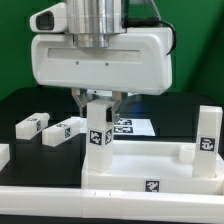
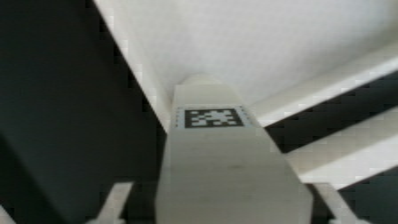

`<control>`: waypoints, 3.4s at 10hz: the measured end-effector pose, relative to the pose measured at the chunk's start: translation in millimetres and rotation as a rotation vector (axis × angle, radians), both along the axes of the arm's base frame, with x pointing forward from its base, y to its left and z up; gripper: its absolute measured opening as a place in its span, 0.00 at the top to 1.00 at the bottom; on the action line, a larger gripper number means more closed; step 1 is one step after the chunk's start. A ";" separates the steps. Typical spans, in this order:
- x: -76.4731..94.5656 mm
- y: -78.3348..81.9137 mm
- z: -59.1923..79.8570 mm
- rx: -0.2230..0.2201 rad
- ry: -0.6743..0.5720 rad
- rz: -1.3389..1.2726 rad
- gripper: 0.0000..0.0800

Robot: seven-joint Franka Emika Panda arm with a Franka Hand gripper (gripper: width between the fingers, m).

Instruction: Assemble desk

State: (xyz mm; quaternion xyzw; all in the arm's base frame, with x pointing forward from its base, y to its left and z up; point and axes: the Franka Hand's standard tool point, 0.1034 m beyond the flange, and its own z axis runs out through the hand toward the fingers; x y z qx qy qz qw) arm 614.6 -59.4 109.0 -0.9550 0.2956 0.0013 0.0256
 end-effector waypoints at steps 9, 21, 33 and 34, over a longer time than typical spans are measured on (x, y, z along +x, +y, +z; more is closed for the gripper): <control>0.7 1.8 -1.1 0.032 0.035 -0.753 0.64; 1.3 9.1 -1.6 0.075 0.048 -0.804 0.20; -1.4 11.3 -4.5 -0.066 0.018 0.284 0.19; -1.0 9.1 -4.0 -0.066 0.015 0.386 0.19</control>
Offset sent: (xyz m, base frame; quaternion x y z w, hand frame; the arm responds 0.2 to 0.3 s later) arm -0.0019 0.0024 -0.0016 0.0156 -0.0047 0.2585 0.9659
